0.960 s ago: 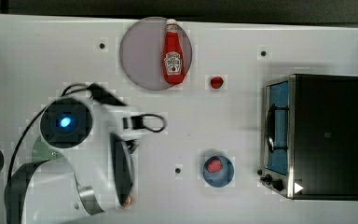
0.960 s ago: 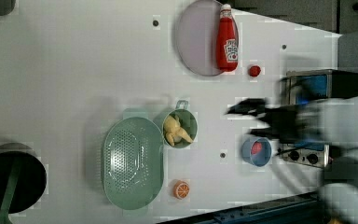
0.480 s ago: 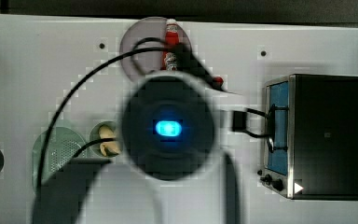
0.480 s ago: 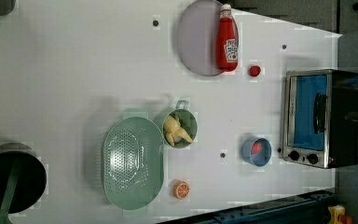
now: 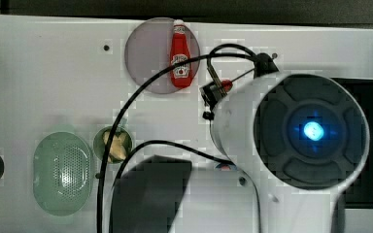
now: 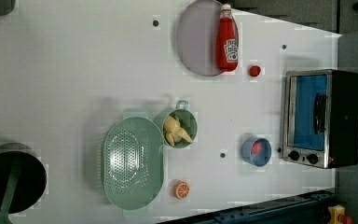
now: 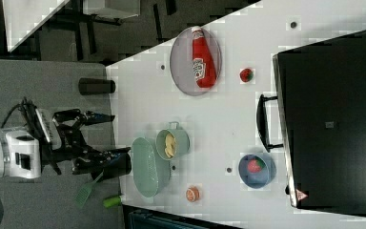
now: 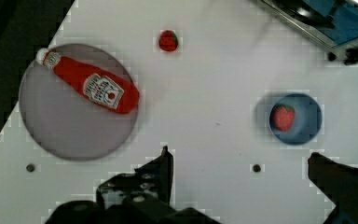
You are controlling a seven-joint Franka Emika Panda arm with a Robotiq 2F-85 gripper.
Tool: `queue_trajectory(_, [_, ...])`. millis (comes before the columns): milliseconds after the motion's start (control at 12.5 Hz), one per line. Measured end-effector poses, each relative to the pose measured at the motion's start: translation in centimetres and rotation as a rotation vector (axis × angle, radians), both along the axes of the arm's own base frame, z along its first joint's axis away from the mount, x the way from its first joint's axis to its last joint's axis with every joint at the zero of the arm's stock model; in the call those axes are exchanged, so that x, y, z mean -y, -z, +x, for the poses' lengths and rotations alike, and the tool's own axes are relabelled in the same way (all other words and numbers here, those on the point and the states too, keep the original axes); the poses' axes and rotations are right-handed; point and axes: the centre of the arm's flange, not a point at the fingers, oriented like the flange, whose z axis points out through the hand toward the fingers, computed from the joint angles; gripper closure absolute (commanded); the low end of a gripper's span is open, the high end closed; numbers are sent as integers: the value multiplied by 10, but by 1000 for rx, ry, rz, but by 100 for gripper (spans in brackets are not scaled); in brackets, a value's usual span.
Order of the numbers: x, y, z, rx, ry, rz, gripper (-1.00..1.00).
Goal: Pick Banana and place it in mug.
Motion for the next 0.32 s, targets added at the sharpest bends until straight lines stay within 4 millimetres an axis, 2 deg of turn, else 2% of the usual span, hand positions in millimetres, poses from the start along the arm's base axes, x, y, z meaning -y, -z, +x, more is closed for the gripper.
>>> queue_trajectory(80, [-2,14,-5,-29,-6,-7,-100])
queue_trajectory(320, [-8,30,-6,-99,-8,18,-100])
